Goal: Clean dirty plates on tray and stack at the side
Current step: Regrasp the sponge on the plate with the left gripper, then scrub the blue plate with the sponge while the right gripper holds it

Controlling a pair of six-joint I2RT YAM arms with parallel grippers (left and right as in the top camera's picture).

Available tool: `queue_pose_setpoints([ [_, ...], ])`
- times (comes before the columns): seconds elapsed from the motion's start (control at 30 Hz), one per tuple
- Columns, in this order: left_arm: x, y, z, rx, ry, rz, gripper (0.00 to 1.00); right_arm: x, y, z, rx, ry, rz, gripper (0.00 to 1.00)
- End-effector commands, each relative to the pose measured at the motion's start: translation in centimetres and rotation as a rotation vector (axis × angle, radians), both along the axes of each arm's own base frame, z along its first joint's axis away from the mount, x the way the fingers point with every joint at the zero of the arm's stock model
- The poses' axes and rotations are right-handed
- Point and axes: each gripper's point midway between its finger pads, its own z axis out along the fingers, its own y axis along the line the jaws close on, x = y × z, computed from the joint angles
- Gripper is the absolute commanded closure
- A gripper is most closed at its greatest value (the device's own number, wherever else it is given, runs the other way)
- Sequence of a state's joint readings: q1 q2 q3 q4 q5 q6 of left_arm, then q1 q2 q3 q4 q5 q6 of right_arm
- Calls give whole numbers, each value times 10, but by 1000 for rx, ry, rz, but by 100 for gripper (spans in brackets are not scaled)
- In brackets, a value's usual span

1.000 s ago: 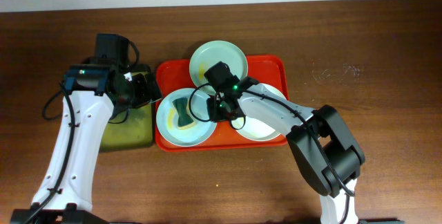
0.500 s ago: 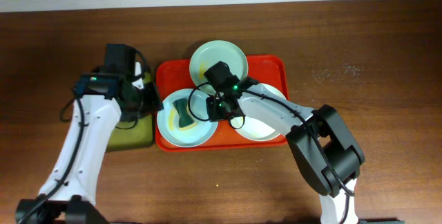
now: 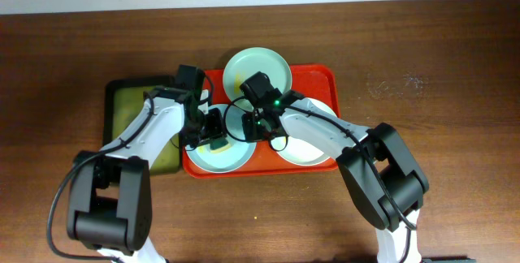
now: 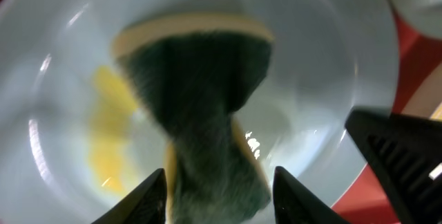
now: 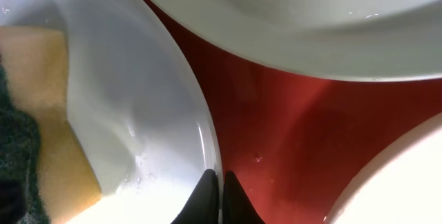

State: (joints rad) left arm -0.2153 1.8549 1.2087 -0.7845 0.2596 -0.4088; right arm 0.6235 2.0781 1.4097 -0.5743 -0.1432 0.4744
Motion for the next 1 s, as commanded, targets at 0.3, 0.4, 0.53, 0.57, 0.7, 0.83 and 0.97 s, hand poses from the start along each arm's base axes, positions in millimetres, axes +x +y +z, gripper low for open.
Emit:
queue_pose_setpoints([
  [0.3, 19, 18, -18, 125, -61, 13, 83, -5, -3, -15, -26, 27, 4, 96],
  [0.4, 15, 35, -20, 220, -51, 24, 92, -5, -3, -15, -26, 27, 5, 96],
  [0.53, 16, 53, -20, 319, -59, 36, 100, -6, -4, -15, -30, 32, 4, 96],
  [0.57, 16, 55, -20, 332, -62, 37, 100, -7, -4, -16, -31, 34, 4, 96],
  [0.7, 19, 58, -8, 356, -58, 39, 100, -7, -4, -16, -31, 34, 4, 96],
  [0.83, 24, 57, 13, 352, -70, 41, 100, -6, -4, -15, -30, 32, 4, 96],
  [0.97, 19, 36, 9, 248, -42, 18, 100, -3, -1, -14, -20, 19, 4, 96],
])
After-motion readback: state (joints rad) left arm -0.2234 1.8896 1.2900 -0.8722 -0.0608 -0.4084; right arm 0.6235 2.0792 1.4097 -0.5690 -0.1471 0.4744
